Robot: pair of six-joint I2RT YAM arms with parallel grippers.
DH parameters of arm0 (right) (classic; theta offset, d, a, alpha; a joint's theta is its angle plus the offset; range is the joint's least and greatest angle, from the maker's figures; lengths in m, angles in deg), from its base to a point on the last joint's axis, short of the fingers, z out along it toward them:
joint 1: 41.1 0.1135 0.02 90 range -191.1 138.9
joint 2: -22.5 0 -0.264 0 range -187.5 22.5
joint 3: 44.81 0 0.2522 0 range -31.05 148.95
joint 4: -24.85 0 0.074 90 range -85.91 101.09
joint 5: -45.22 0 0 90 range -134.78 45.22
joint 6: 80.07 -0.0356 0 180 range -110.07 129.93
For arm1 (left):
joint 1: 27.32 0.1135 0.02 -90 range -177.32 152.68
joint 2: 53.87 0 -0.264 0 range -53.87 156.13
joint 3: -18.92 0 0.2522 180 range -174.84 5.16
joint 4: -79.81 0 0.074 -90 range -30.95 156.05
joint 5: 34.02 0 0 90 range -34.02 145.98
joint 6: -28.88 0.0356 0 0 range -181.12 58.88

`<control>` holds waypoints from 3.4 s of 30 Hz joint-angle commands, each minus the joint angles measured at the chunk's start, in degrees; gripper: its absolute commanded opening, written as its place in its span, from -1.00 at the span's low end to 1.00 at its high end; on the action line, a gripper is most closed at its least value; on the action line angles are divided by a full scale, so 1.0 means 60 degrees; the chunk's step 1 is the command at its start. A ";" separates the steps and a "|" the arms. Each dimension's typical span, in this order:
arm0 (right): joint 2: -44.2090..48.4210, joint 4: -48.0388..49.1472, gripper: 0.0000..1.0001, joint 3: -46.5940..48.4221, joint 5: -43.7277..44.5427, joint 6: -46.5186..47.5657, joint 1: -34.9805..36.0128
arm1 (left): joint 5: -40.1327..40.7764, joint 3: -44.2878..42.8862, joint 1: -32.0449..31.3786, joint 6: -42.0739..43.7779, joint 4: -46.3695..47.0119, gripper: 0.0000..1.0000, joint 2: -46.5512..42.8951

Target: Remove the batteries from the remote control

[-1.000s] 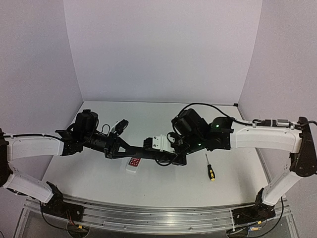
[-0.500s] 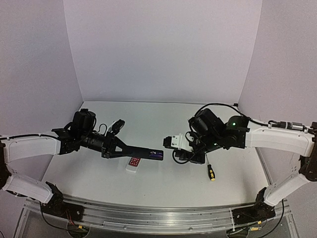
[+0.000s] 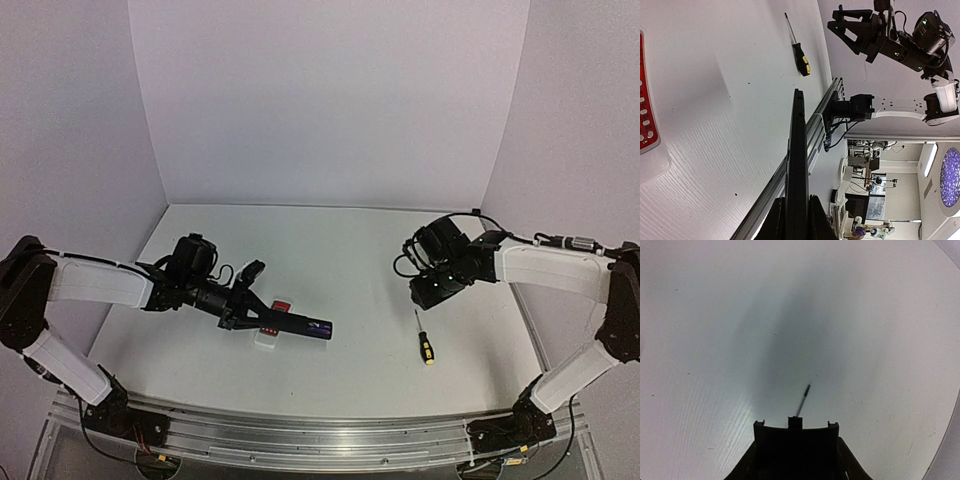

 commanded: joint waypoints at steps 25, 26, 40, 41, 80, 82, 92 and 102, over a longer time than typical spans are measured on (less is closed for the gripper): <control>-0.0938 -0.0727 0.01 -0.1714 -0.0678 -0.4026 -0.2651 | 0.0321 -0.4213 -0.1204 0.1515 -0.1532 -0.94 0.5283; -0.0925 -0.0725 0.05 -0.1687 -0.0665 -0.4048 -0.2651 | 0.0456 -0.4300 -0.1206 0.1595 -0.1735 -0.88 0.5350; 0.0618 -0.0760 0.38 -0.1783 -0.0496 -0.4264 -0.2642 | 0.2620 -0.5735 -0.1200 0.2541 -0.4011 0.30 0.5580; 0.0779 -0.0768 0.42 -0.1820 -0.0527 -0.4282 -0.2648 | 0.2774 -0.5843 -0.1200 0.2585 -0.4142 0.38 0.5538; -0.0465 0.0043 0.30 -0.2040 -0.0128 -0.4553 0.0196 | 0.5885 -0.1469 -0.3154 -0.0306 -0.1627 0.99 0.0455; -0.0887 0.0067 0.18 -0.1950 -0.0128 -0.4532 0.0353 | 0.5981 -0.1389 -0.3153 -0.0336 -0.1641 0.99 0.0360; -0.0413 0.0243 -1.00 -0.2221 -0.0210 -0.4537 0.0824 | 0.6493 -0.1322 -0.3148 -0.0490 -0.1740 0.99 -0.0141; 0.2356 0.0926 -1.00 -0.2231 -0.2346 -0.0056 0.1952 | 0.5337 -0.2655 -0.3145 -0.1053 -0.2015 0.99 -0.0219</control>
